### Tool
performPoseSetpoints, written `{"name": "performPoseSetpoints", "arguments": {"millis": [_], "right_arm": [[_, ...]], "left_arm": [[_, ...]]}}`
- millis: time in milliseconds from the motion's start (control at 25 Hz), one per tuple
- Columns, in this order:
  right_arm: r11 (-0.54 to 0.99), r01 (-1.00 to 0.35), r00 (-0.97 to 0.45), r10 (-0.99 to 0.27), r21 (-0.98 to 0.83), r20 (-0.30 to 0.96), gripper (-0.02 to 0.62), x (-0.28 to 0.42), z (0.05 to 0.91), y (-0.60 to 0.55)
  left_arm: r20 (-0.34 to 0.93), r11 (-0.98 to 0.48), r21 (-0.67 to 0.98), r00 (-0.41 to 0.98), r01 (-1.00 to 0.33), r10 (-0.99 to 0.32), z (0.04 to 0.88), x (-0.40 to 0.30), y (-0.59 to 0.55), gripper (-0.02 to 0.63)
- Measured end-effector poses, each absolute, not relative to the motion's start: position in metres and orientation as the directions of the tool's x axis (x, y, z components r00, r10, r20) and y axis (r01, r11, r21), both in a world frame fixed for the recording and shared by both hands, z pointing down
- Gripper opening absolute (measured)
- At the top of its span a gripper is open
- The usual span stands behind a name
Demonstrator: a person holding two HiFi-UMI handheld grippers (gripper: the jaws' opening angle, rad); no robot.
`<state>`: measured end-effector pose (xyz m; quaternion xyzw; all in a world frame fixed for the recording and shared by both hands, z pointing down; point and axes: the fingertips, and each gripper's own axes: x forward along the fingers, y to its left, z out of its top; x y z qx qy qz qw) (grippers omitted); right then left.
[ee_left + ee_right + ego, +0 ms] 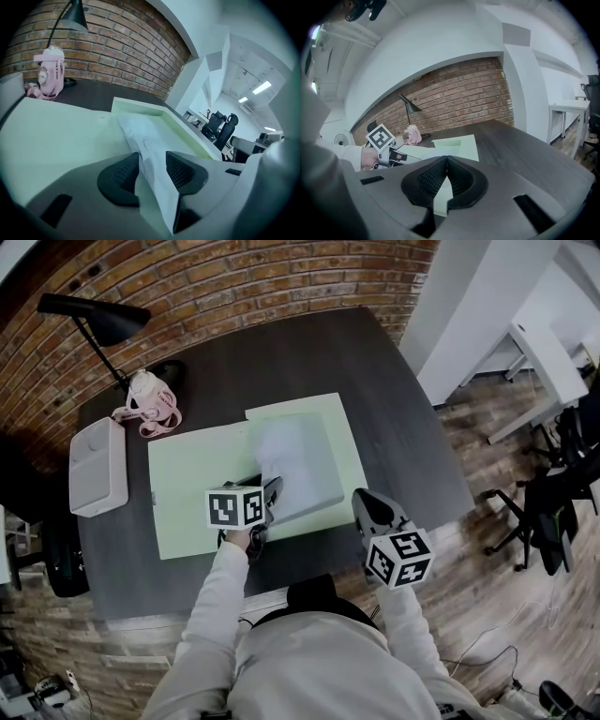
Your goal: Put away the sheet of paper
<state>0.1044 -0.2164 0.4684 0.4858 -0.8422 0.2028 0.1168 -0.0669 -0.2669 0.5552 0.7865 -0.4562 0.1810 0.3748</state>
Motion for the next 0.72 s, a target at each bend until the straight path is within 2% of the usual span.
{"name": "performPoseSetpoints", "arguments": {"millis": [440,720], "right_arm": [[0.460,-0.861,-0.508,-0.778,-0.214,0.370,0.028,0.098,0.458,-0.210],[0.473,-0.860,-0.511,-0.784,-0.194,0.353,0.028,0.093,0.449,-0.206]], "left_arm": [[0.550,-0.345,0.329,0.476,-0.879,-0.686,0.518,-0.077,-0.267,0.190],[0.448,-0.377,0.260,0.457,-0.889,-0.768,0.476,-0.082,-0.266,0.137]]}}
